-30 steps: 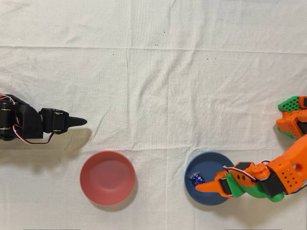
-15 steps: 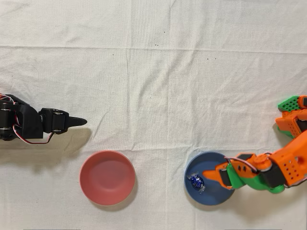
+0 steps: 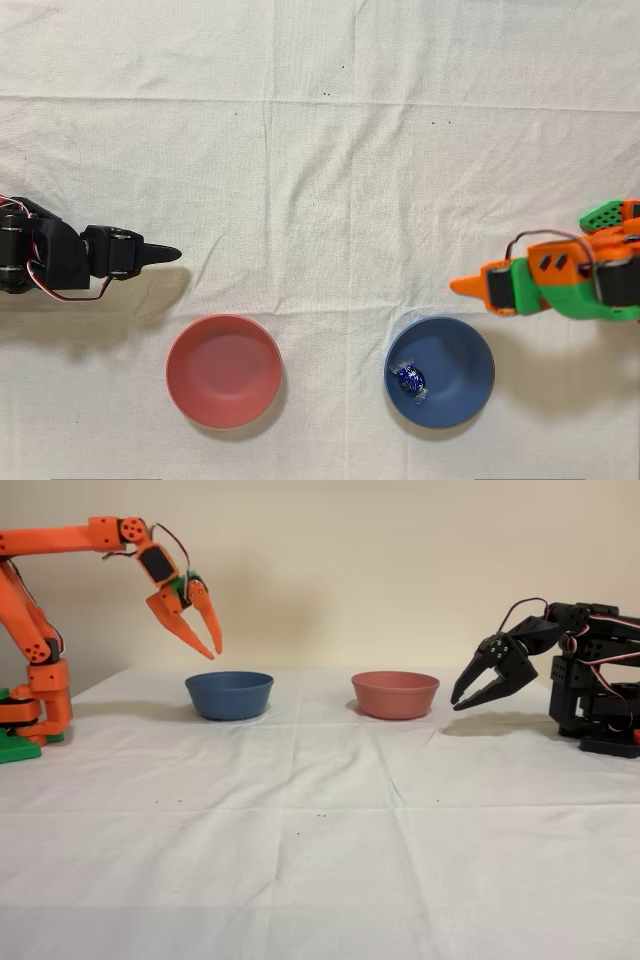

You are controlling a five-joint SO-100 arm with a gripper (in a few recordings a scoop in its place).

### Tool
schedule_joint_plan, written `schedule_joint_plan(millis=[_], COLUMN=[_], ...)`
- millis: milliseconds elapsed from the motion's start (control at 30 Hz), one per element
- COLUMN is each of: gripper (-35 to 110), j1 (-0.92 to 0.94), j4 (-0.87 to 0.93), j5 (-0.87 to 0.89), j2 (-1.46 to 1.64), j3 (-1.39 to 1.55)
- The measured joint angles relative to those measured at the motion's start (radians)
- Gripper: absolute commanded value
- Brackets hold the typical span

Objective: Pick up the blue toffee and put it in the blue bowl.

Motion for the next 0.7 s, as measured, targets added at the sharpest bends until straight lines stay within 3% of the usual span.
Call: schedule_joint_plan(millis=[167, 700], gripper=[0, 0], j1=[0.107, 0.161], j4=[-0.054, -0.104], j5=[-0.041, -0.19], j2=[0.181, 0.999], j3=[0.129, 0.719])
